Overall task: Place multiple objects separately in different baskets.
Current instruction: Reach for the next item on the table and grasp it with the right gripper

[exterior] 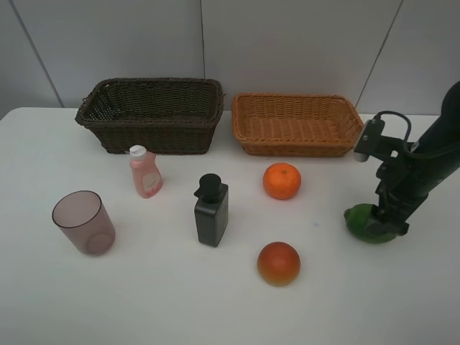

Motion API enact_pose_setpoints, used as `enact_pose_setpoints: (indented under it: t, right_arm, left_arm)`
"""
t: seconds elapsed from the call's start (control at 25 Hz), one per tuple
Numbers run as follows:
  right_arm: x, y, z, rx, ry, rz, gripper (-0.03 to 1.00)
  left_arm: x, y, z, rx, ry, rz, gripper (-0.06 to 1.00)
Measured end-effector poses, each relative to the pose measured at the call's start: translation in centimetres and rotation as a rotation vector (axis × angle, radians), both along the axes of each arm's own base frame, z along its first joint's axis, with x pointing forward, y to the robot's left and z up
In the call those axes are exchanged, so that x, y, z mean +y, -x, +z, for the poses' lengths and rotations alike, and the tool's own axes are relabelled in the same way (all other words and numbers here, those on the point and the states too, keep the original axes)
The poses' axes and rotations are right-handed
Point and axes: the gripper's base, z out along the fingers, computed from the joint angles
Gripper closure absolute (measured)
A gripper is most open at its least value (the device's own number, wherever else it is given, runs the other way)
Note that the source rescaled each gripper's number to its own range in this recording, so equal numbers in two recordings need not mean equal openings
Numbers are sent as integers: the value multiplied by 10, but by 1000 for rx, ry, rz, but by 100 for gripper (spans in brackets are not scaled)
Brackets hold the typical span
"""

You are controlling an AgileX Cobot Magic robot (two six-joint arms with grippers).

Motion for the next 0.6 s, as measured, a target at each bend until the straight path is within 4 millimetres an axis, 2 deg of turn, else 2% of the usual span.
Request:
enact_pose_setpoints:
  t: [0.6]
  right_arm:
    - [1, -4, -27, 72, -4, -14, 8]
  left_arm:
    - [0, 0, 0, 0, 0, 0, -4]
